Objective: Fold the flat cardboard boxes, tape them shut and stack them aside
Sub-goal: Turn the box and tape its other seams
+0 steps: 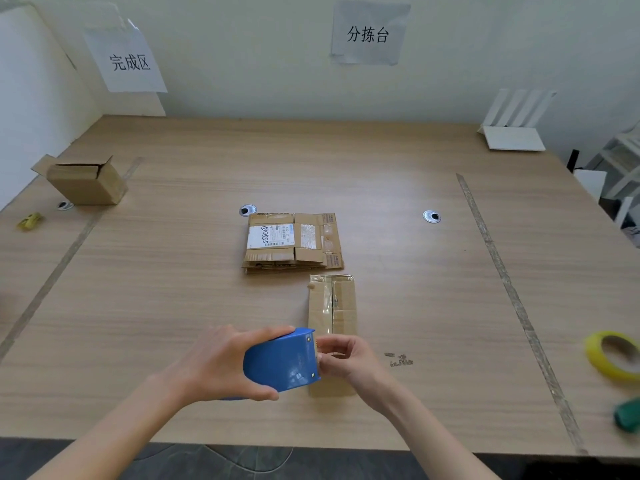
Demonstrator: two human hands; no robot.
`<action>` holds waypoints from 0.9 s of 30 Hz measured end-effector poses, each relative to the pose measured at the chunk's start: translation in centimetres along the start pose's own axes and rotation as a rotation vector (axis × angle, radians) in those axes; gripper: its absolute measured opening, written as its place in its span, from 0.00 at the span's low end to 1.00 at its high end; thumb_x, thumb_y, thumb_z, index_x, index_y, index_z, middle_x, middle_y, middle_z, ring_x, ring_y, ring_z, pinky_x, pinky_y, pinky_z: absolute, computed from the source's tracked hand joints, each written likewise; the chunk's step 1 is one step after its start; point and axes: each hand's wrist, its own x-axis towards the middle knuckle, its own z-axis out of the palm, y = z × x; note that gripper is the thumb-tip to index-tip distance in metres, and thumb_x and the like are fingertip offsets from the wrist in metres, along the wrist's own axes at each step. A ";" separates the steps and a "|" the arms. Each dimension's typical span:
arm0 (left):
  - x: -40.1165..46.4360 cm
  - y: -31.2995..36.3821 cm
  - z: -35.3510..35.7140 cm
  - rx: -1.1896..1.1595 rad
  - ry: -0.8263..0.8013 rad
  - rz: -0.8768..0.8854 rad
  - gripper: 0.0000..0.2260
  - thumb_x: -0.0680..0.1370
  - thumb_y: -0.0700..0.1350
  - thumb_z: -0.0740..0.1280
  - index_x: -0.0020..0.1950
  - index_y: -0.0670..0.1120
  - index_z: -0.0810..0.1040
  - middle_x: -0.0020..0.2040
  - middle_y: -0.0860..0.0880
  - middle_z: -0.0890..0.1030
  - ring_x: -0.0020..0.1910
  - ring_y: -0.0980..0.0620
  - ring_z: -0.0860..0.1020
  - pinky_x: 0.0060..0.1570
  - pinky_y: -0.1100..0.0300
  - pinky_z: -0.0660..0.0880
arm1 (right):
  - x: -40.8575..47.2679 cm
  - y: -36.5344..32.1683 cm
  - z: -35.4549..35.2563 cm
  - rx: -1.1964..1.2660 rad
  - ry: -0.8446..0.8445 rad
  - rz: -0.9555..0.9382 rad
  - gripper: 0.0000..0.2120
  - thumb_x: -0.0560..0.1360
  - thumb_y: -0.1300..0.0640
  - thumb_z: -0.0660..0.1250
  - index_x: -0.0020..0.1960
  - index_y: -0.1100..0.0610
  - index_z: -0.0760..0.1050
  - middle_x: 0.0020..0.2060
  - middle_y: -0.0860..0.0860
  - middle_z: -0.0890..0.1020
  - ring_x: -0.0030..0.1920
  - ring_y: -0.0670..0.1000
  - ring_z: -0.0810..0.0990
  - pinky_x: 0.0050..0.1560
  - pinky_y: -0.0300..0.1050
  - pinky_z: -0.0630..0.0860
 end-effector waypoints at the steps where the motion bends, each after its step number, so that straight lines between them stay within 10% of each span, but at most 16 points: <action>1: 0.0 0.0 0.1 -0.011 -0.006 0.001 0.40 0.63 0.70 0.72 0.73 0.74 0.60 0.51 0.70 0.78 0.42 0.67 0.76 0.41 0.71 0.71 | -0.2 -0.1 0.0 -0.009 0.025 -0.010 0.09 0.75 0.66 0.75 0.50 0.53 0.87 0.42 0.52 0.86 0.43 0.49 0.86 0.46 0.40 0.81; 27: -2.0 -4.3 1.2 0.113 -0.061 -0.135 0.37 0.61 0.72 0.70 0.68 0.78 0.61 0.43 0.66 0.80 0.39 0.64 0.76 0.39 0.70 0.69 | -3.3 2.2 -7.3 -0.232 0.414 -0.171 0.14 0.71 0.65 0.79 0.52 0.52 0.83 0.39 0.52 0.87 0.40 0.53 0.87 0.45 0.46 0.85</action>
